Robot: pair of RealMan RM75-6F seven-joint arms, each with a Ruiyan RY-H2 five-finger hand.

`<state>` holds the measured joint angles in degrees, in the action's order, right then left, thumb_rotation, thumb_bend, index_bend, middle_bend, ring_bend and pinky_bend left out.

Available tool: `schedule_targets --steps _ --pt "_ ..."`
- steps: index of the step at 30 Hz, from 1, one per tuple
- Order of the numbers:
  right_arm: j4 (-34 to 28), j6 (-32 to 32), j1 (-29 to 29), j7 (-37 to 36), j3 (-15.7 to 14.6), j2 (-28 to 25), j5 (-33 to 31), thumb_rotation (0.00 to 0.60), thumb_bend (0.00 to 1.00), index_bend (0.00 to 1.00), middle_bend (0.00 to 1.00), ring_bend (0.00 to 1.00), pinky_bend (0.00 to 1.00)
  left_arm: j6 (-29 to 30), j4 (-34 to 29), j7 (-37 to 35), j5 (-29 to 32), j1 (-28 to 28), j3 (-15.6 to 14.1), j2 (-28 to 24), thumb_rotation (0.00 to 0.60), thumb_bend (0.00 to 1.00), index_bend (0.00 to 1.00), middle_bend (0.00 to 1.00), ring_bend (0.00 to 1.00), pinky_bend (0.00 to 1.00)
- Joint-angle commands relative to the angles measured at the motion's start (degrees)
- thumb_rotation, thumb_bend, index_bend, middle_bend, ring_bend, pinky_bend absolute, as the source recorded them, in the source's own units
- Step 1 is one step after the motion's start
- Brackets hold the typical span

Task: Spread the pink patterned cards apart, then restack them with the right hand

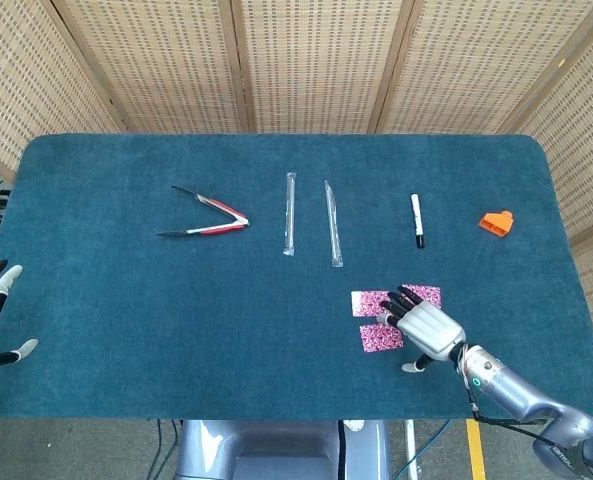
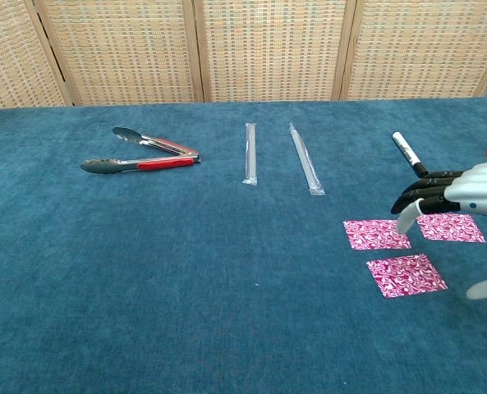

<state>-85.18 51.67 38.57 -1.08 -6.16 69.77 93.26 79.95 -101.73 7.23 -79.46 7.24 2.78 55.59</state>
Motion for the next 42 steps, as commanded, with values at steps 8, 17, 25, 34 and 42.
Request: schedule_targets --steps 8,17,25,34,42 --pt "-0.59 -4.91 2.57 -4.00 4.63 1.87 -6.55 0.600 0.26 0.31 0.14 0.00 0.00 0.07 0.35 -0.41 -0.09 -0.07 0.00 -0.09 0.579 0.06 0.04 0.00 0.00 0.00" --pt "3.06 -7.69 4.25 -1.47 7.73 5.94 -11.73 0.600 0.26 0.32 0.14 0.00 0.00 0.25 0.55 -0.87 -0.09 -0.29 -0.04 -0.33 0.579 0.06 0.04 0.00 0.00 0.00" --pt "8.94 -7.25 4.73 0.92 9.33 10.37 -13.94 0.600 0.26 0.32 0.14 0.00 0.00 0.42 0.72 -1.19 -0.09 -0.52 -0.11 -0.48 0.580 0.06 0.04 0.00 0.00 0.00" --pt "14.74 -7.07 4.63 1.87 9.08 13.88 -14.04 0.600 0.23 0.32 0.14 0.00 0.00 0.56 0.71 -1.33 -0.06 -0.74 -0.18 -0.76 0.580 0.06 0.04 0.00 0.00 0.00" --pt "18.51 -6.69 4.17 0.89 8.40 15.72 -13.17 0.600 0.21 0.32 0.14 0.00 0.00 0.69 0.31 -1.17 -0.24 -0.87 -0.27 -1.11 0.580 0.06 0.04 0.00 0.00 0.00"
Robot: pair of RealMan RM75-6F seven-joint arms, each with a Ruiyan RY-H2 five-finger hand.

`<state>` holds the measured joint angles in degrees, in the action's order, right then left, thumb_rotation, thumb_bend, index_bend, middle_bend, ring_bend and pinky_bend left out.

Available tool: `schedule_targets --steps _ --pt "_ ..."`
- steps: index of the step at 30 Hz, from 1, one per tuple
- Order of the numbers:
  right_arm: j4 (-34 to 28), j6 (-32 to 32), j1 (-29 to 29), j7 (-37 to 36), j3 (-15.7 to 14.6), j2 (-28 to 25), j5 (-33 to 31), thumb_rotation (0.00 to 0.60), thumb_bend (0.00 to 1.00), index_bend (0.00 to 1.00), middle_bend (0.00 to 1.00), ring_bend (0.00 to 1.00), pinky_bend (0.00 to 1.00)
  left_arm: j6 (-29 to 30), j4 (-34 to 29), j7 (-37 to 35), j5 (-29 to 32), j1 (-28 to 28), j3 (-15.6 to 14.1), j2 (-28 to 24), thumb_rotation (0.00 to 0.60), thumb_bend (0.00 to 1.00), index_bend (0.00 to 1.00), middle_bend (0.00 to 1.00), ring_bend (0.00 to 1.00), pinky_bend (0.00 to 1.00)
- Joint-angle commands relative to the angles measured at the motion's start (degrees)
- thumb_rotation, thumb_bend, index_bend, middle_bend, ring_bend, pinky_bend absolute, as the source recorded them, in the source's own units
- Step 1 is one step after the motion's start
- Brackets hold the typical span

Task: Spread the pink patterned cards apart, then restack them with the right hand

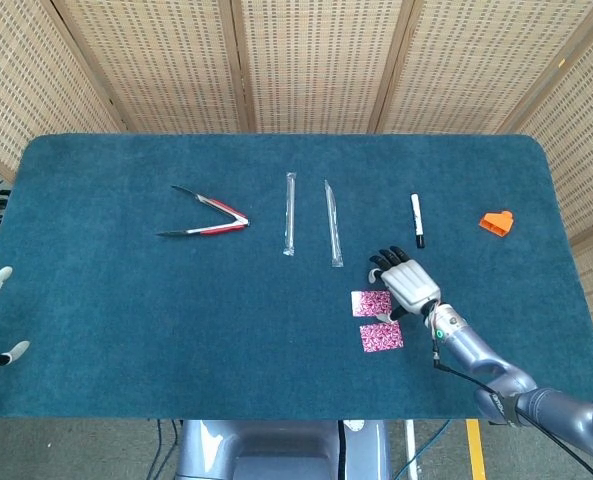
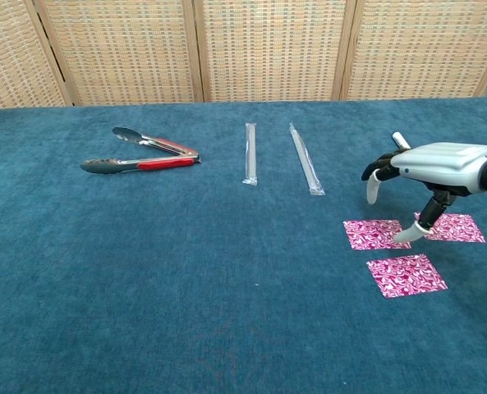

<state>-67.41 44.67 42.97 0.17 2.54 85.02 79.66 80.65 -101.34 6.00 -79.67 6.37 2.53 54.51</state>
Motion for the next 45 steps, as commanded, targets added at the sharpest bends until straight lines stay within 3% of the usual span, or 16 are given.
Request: schedule_targets --steps 1,27,45 --pt "0.99 0.42 -0.31 -0.54 -0.39 0.61 0.57 0.600 0.21 0.32 0.14 0.00 0.00 -0.03 -0.14 0.12 -0.05 0.01 -0.03 -0.05 0.580 0.06 0.04 0.00 0.00 0.00" --pt "11.32 2.75 -1.24 -4.68 -2.96 5.34 5.88 0.600 0.21 0.32 0.14 0.00 0.00 -0.03 -1.16 1.46 0.17 0.10 0.10 -0.07 0.580 0.06 0.04 0.00 0.00 0.00" --pt "15.01 1.41 0.45 -5.20 -1.47 6.61 5.55 0.600 0.21 0.32 0.14 0.00 0.00 0.02 -0.57 1.12 0.68 -0.12 0.16 0.10 0.580 0.06 0.04 0.00 0.00 0.00"
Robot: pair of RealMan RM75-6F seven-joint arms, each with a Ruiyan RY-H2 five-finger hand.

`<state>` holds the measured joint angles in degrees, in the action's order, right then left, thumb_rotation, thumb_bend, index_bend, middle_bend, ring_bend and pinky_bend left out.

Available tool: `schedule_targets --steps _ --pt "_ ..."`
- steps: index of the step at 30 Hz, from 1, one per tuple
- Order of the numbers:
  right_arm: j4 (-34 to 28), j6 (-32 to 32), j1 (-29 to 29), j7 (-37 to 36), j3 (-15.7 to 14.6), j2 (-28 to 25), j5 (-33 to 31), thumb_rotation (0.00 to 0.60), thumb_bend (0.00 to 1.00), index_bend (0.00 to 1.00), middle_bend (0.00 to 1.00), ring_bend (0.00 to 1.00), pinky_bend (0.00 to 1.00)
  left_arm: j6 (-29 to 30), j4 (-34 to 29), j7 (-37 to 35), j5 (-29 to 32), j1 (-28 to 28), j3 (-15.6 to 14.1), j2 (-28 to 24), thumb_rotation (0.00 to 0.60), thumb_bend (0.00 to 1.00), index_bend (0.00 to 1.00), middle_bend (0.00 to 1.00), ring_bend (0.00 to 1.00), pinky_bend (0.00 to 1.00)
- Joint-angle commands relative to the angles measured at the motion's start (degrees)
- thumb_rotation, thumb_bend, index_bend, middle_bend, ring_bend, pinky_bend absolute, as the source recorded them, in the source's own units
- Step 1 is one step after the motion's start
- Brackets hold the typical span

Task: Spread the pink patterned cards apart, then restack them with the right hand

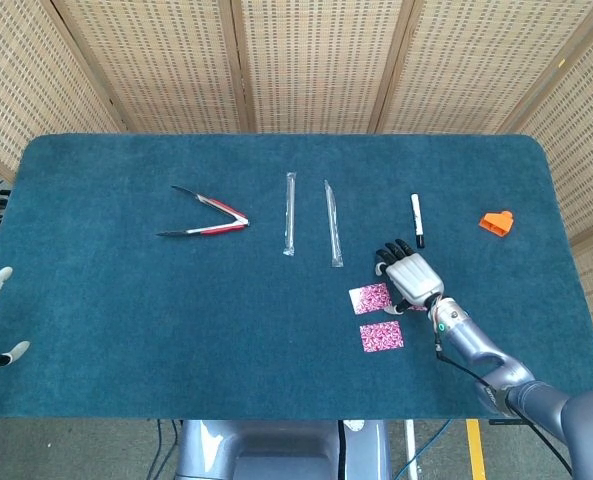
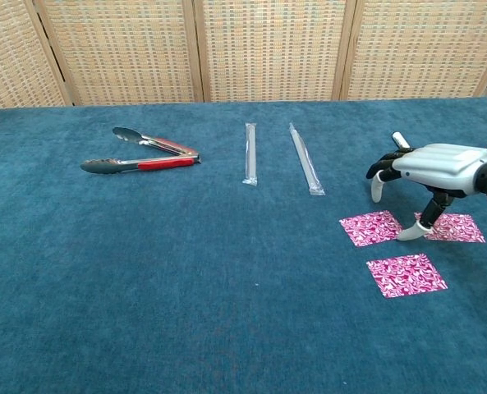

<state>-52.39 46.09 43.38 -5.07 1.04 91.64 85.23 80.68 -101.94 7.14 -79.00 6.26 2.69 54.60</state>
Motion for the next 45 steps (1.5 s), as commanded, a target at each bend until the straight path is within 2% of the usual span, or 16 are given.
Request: schedule_targets --steps 1,19,45 --pt "-0.16 0.02 0.06 0.09 0.06 -0.09 0.00 0.600 0.21 0.32 0.14 0.00 0.00 -0.04 0.08 -0.06 0.04 -0.02 -0.01 0.02 0.581 0.06 0.04 0.00 0.00 0.00" --pt "-6.03 -0.94 0.14 2.77 0.16 -1.69 -0.91 0.600 0.21 0.32 0.14 0.00 0.00 -0.45 1.06 -0.95 0.01 0.01 -0.12 0.46 0.581 0.06 0.04 0.00 0.00 0.00" --pt "-5.81 -3.11 0.80 3.39 0.75 -1.20 -2.67 0.600 0.26 0.34 0.16 0.00 0.00 -0.69 1.82 -1.52 0.22 -0.16 -0.19 0.69 0.581 0.06 0.04 0.00 0.00 0.00"
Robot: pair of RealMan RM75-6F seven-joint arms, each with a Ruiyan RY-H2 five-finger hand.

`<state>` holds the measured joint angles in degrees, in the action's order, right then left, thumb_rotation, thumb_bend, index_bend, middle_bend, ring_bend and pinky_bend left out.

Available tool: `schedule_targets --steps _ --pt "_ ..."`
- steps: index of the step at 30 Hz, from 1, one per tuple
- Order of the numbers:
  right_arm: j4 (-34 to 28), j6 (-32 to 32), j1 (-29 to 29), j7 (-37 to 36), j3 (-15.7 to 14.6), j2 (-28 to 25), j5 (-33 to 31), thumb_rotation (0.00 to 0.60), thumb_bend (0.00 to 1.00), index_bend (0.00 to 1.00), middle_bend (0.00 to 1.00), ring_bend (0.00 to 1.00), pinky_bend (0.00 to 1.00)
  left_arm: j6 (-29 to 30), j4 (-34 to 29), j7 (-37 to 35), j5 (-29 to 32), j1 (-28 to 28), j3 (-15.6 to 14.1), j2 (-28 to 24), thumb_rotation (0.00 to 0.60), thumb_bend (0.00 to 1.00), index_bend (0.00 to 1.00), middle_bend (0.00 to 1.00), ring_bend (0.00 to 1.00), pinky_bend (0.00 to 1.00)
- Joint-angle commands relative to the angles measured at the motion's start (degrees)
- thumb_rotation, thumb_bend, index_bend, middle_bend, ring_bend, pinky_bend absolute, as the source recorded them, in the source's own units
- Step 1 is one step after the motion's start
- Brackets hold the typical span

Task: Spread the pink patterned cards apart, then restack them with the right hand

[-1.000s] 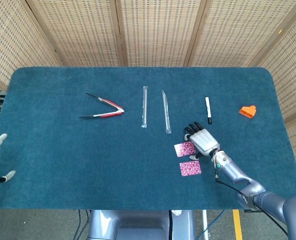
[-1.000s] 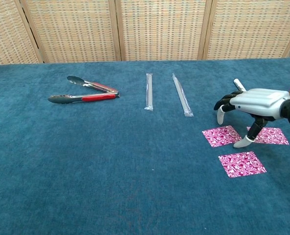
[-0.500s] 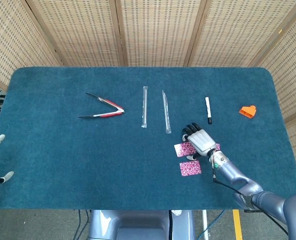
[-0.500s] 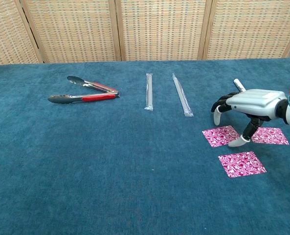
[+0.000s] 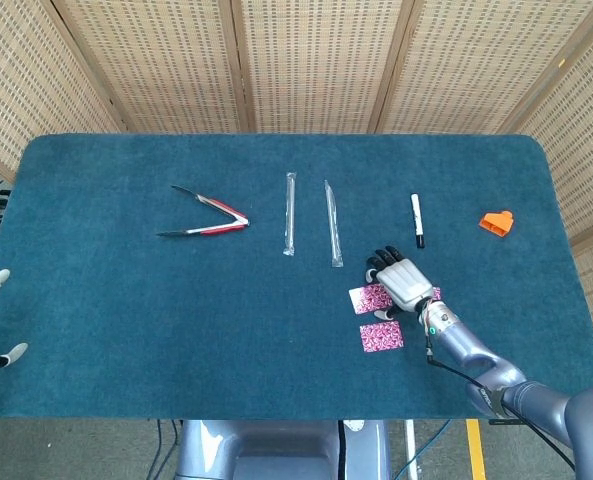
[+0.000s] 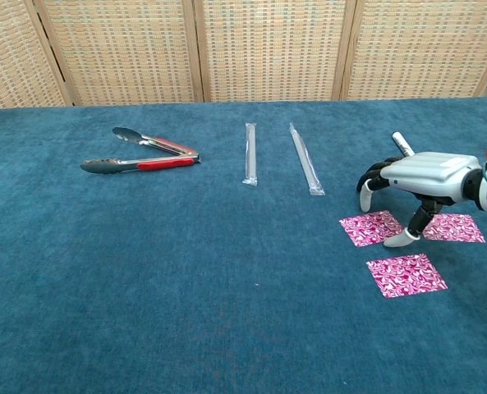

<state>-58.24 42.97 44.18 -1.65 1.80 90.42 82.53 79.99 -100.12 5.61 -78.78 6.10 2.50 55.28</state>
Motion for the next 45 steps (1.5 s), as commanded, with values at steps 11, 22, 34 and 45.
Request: schedule_targets --steps 11,22,34,45 --pt "0.63 0.55 -0.45 -1.01 -0.36 0.28 0.36 0.600 0.26 0.36 0.17 0.00 0.00 0.05 -0.09 0.08 -0.03 -0.06 -0.01 -0.05 0.580 0.06 0.04 0.00 0.00 0.00" --pt "0.53 2.13 -1.09 -2.56 -0.80 0.24 1.44 0.600 0.26 0.36 0.17 0.00 0.00 0.07 -0.41 0.41 -0.08 0.00 0.05 -0.12 0.579 0.06 0.04 0.00 0.00 0.00" --pt "1.74 2.16 -0.95 -3.43 -0.79 1.04 1.77 0.600 0.26 0.37 0.18 0.00 0.00 0.19 -0.60 0.55 0.07 -0.18 -0.01 -0.22 0.580 0.06 0.04 0.00 0.00 0.00" --pt "3.43 2.83 -1.05 -5.29 -1.08 1.94 2.61 0.600 0.27 0.41 0.21 0.00 0.00 0.10 -0.77 0.82 0.19 -0.14 0.03 -0.24 0.577 0.06 0.04 0.00 0.00 0.00"
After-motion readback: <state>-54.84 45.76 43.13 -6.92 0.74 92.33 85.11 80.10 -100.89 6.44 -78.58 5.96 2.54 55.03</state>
